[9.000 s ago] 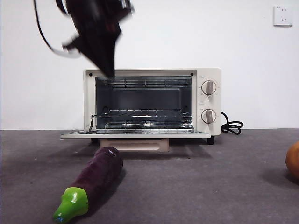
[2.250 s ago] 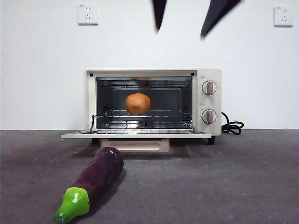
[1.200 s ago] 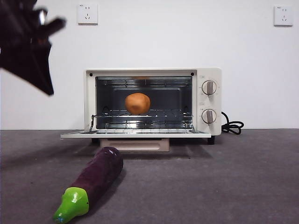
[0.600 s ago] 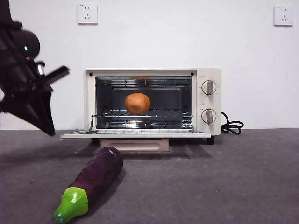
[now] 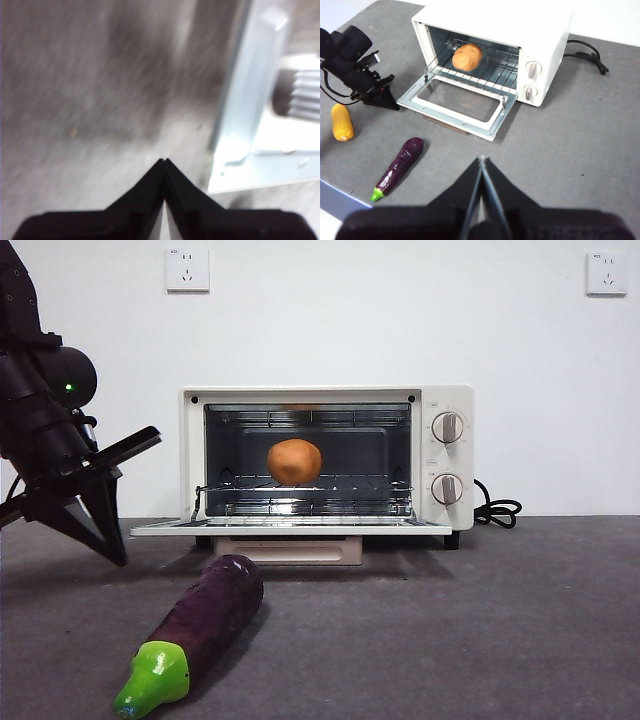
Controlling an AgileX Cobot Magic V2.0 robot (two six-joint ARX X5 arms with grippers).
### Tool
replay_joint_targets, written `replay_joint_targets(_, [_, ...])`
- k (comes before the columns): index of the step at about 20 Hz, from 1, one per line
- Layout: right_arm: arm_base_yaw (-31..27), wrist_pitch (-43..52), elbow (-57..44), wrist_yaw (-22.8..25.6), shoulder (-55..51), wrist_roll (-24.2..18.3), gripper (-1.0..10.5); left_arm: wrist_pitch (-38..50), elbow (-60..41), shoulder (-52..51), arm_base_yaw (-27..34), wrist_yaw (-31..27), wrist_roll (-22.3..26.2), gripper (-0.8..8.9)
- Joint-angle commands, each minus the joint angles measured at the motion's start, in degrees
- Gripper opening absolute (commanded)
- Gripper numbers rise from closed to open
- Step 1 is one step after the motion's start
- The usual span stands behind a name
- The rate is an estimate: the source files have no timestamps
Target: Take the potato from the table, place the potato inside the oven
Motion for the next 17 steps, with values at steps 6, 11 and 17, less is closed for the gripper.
replay_joint_targets(6, [0.0, -1.2, -0.1, 0.0, 0.0, -0.3, 0.0, 2.2, -0.4, 0.3, 0.2, 3.9, -2.9, -0.07])
replay_joint_targets(11, [0.0, -1.2, -0.1, 0.0, 0.0, -0.3, 0.0, 4.6, -0.4, 0.3, 0.3, 8.6, -4.5, -0.07])
replay_joint_targets(17, [0.0, -1.2, -0.1, 0.0, 0.0, -0.2, 0.0, 6.9, -0.4, 0.0, 0.8, 14.2, -6.2, -0.07])
